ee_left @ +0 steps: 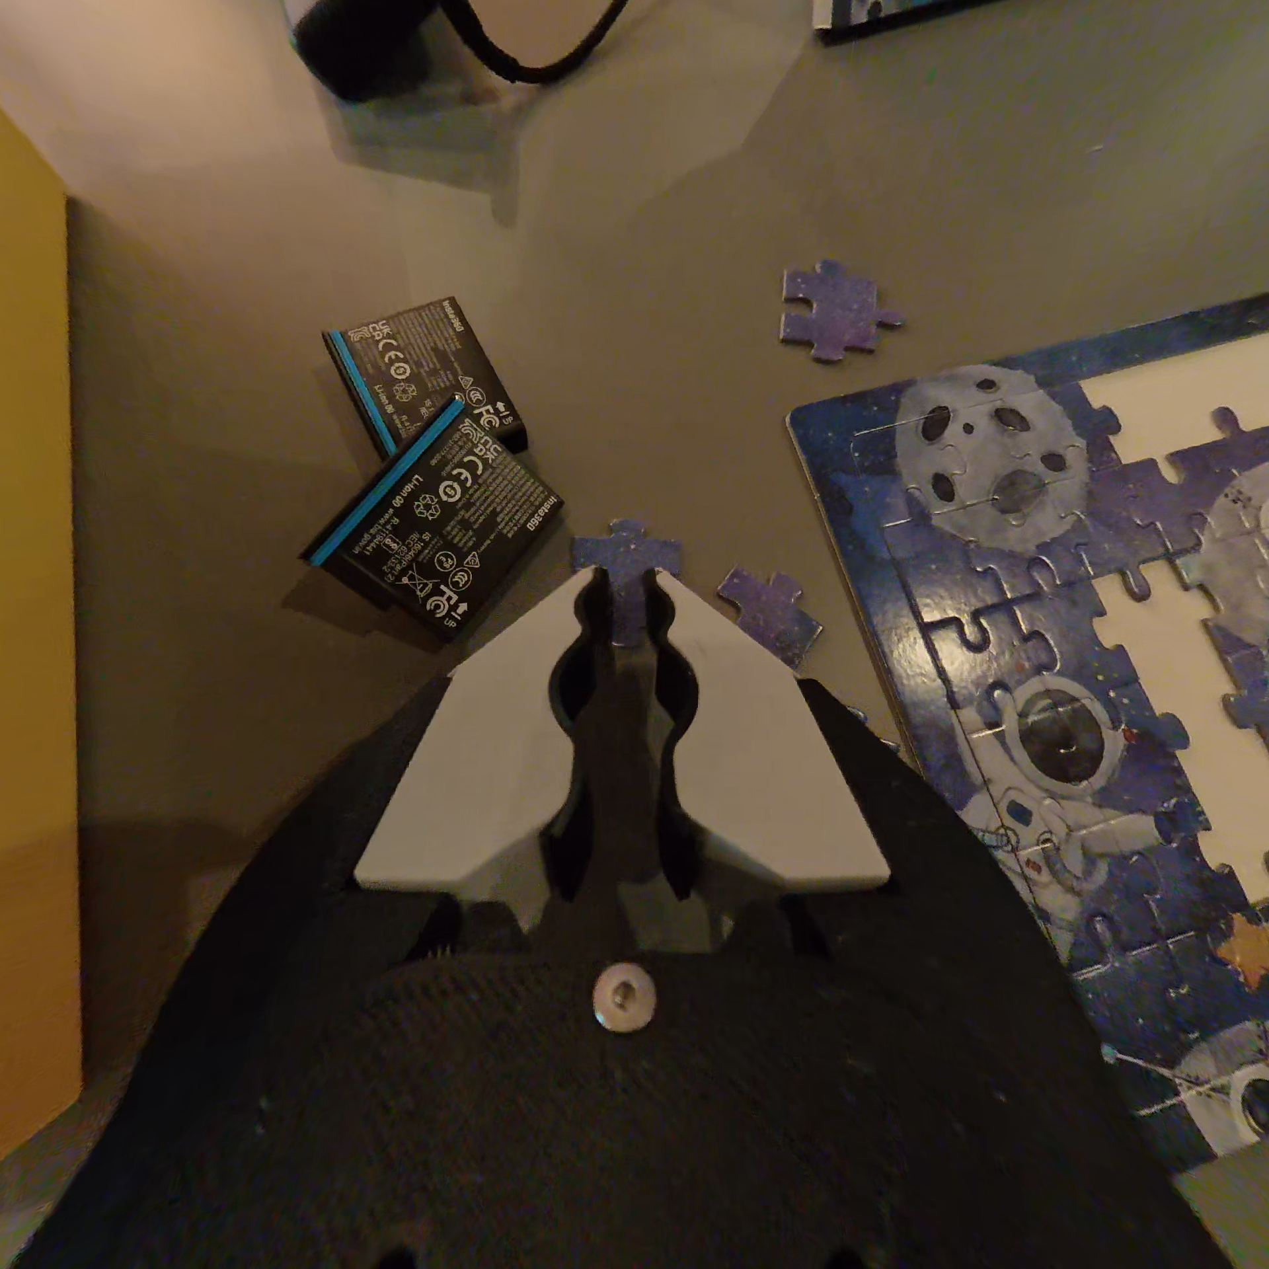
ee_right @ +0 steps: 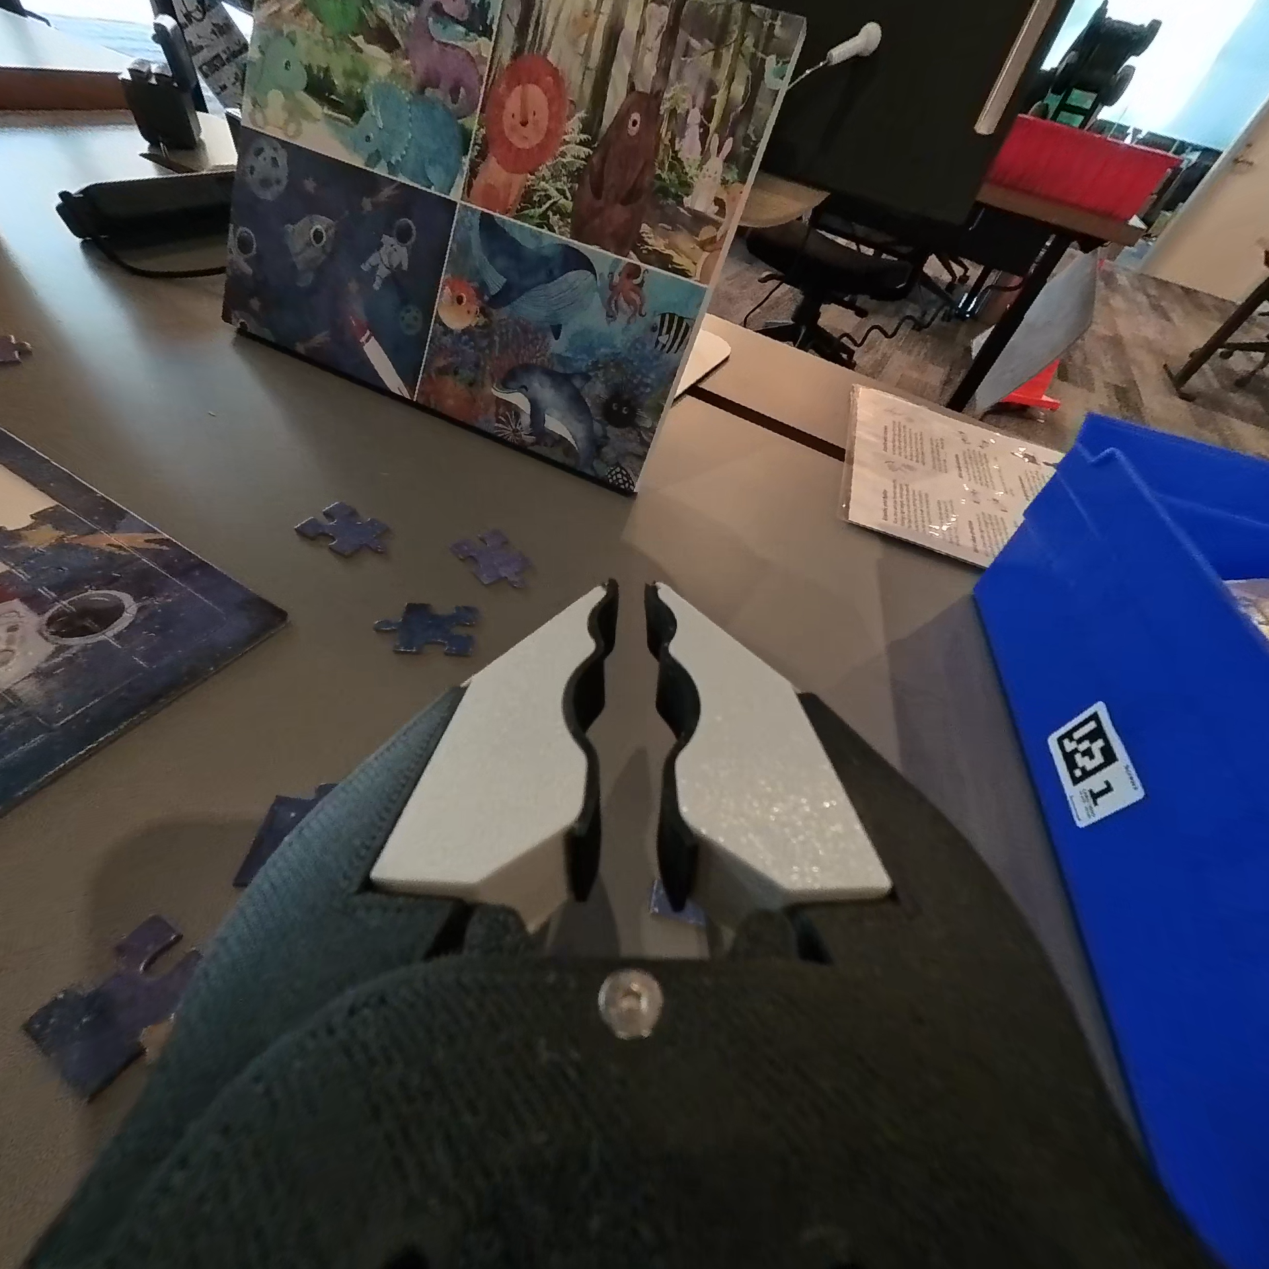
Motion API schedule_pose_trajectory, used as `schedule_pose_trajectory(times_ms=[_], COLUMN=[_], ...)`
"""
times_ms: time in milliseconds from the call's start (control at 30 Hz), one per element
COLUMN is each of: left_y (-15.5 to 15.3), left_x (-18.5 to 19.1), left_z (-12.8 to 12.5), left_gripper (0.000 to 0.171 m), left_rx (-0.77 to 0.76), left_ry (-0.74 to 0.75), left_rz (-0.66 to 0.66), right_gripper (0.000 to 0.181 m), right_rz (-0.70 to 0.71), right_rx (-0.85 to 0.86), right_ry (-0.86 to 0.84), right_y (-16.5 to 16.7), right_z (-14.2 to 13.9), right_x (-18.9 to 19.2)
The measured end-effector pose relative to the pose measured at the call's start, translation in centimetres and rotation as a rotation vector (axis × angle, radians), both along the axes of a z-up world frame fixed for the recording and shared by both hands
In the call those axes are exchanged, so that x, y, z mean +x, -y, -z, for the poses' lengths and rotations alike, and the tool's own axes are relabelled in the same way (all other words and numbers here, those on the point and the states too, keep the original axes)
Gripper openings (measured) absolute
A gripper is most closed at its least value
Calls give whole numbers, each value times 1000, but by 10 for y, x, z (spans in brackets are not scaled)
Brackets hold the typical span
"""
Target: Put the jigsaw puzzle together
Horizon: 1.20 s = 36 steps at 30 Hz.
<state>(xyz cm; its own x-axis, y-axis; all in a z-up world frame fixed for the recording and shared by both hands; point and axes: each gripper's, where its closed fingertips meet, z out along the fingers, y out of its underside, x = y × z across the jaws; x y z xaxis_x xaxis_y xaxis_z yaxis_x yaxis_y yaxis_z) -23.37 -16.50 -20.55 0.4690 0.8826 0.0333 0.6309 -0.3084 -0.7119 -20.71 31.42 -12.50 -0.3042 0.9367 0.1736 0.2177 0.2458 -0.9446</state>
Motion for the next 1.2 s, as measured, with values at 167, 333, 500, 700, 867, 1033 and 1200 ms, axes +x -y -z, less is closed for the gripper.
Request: schedule_pose_trajectory(times_ms=[167, 333, 500, 700, 867, 1033, 1200], left_y=[-2, -16, -79, -190, -233, -240, -239], left_x=[2, 7, 27, 72, 77, 80, 80], left_z=[-2, -20, -51, -54, -15, -5, -1], left_gripper=[8, 8, 8, 8, 8, 8, 0], left_rx=[25, 49, 77, 33, -156, -128, -128], left_ry=[-1, -78, -174, -167, -112, -61, -57], left_rz=[17, 69, 317, 837, 1087, 1161, 1169], right_gripper=[6, 6, 7, 6, 6, 6, 6], right_rz=[-2, 7, 11, -5, -13, -56, -98], right_rx=[0, 2, -19, -7, -1, -6, 19], right_ry=[-1, 2, 8, 11, -14, -11, -27], right_y=[1, -2, -4, 1, 3, 14, 28], right_z=[0, 1, 2, 3, -3, -4, -7], right_x=[0, 0, -1, -1, 1, 2, 4])
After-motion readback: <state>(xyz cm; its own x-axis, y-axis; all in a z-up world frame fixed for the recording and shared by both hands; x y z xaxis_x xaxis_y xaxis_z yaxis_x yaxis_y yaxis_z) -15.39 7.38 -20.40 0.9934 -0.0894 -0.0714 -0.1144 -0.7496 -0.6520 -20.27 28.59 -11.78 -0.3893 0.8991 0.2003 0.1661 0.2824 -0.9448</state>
